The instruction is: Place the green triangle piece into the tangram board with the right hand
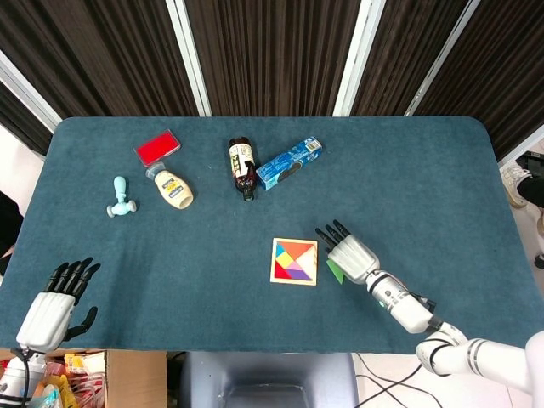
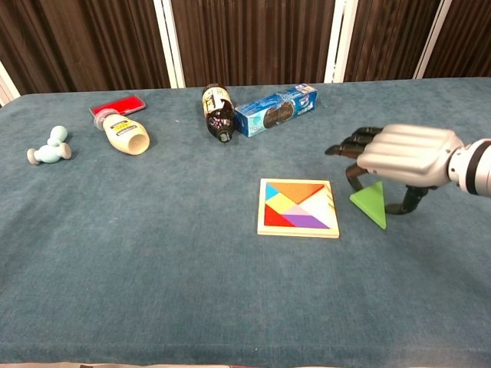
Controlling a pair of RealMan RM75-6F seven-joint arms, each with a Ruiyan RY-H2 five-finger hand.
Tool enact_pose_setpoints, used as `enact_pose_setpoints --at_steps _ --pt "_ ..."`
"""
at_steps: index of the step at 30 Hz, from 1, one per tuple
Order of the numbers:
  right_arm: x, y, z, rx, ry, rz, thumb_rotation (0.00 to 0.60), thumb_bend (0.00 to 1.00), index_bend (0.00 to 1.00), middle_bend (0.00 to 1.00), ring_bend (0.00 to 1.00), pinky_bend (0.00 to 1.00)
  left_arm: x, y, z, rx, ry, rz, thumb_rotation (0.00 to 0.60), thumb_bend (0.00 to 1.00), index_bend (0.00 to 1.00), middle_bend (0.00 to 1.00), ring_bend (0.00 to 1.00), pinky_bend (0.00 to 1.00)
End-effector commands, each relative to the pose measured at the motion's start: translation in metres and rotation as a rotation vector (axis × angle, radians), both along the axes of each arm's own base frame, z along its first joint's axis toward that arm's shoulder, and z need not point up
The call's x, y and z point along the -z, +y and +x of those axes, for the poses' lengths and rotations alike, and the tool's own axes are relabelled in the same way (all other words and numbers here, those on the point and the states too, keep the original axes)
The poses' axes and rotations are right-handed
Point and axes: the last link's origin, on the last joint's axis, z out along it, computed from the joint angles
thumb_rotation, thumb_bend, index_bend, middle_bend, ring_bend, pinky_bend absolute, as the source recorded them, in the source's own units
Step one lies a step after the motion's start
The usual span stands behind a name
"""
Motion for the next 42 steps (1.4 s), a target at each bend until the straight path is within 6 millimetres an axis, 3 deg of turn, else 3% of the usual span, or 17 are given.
enact_pose_setpoints --at_steps 1,5,6,9,16,28,42 --pt "-0.007 -0.003 0.009 -0.016 -0.031 -0.028 0.6 0.49 0.64 0.0 0.0 0.0 0.0 0.0 0.0 0.001 0.001 0.001 0.6 0.46 0.0 0.0 0.0 0.01" --pt "-0.01 -0.004 0.015 -0.019 -0.045 -0.043 0.6 0.49 0.64 0.0 0.0 0.0 0.0 0.001 0.001 0.002 0.004 0.002 0.6 0.46 0.0 0.0 0.0 0.01" --pt "-0.007 -0.009 0.029 -0.073 -0.031 -0.067 0.6 0.49 0.64 0.0 0.0 0.0 0.0 0.0 0.001 0.004 0.004 0.003 0.6 0.46 0.0 0.0 0.0 0.01" --pt "0.002 -0.01 0.046 -0.103 -0.017 -0.107 0.6 0.49 0.64 0.0 0.0 0.0 -0.001 0.0 0.002 0.008 0.002 0.007 0.6 0.46 0.0 0.0 0.0 0.01" --pt "0.018 -0.011 0.065 -0.115 0.027 -0.134 0.6 0.49 0.64 0.0 0.0 0.0 -0.008 -0.001 0.002 0.012 -0.006 0.03 0.6 0.46 0.0 0.0 0.0 0.01" --pt "0.044 -0.007 0.072 -0.133 0.104 -0.139 0.6 0.49 0.64 0.0 0.0 0.0 -0.009 -0.004 0.003 0.021 -0.016 0.022 0.6 0.46 0.0 0.0 0.0 0.01" --pt "0.061 -0.003 0.07 -0.145 0.14 -0.139 0.6 0.49 0.63 0.0 0.0 0.0 -0.01 -0.003 0.003 0.012 -0.014 0.031 0.6 0.46 0.0 0.0 0.0 0.01"
